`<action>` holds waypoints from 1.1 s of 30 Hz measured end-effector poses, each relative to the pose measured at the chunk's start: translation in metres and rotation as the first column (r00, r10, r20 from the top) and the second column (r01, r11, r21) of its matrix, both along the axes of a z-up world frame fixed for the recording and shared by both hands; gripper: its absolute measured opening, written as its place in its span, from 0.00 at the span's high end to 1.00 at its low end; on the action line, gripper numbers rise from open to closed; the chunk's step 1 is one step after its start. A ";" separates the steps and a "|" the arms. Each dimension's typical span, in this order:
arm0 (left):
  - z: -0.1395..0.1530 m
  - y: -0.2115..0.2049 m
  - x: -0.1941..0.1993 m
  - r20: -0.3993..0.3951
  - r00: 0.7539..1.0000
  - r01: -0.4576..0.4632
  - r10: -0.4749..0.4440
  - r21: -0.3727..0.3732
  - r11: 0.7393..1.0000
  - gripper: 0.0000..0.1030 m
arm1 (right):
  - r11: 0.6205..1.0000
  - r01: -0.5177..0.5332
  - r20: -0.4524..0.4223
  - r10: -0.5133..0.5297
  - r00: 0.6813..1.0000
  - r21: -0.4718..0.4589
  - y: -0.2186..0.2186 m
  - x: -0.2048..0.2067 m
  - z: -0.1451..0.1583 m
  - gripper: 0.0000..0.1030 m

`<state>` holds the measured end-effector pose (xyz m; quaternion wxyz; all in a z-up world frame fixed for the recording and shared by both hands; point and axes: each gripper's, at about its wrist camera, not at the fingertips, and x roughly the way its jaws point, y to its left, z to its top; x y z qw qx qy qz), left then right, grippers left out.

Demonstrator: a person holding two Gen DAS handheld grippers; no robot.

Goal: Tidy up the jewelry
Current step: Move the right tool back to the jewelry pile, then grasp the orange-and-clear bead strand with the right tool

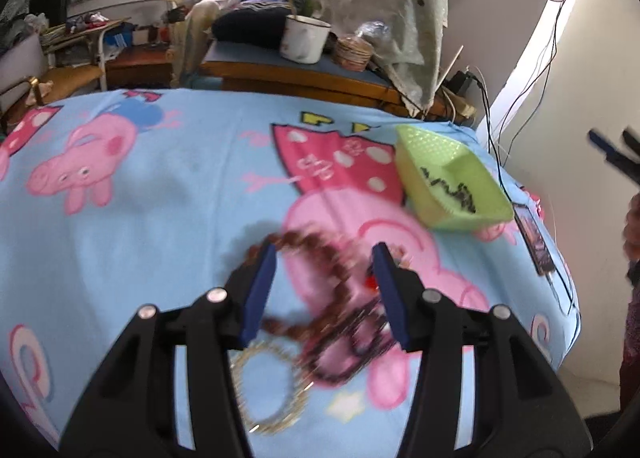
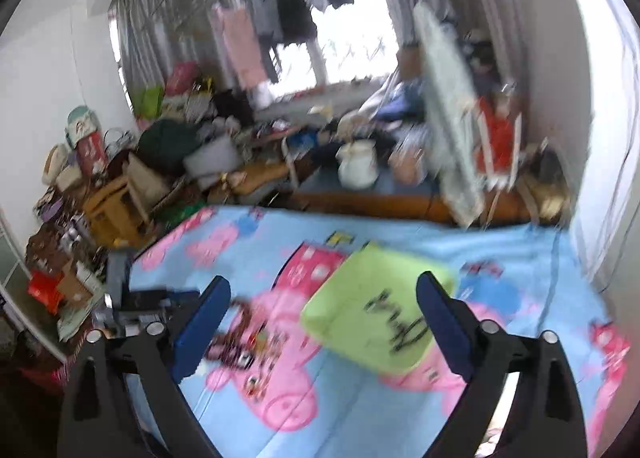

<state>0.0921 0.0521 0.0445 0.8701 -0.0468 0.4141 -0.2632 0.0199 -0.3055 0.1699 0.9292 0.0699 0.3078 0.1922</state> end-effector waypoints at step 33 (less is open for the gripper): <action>-0.019 0.028 -0.046 0.074 0.997 0.009 -0.019 0.128 0.992 0.64 | 0.982 0.066 -0.215 -0.104 0.971 -0.178 0.043 -0.016 -0.181 1.00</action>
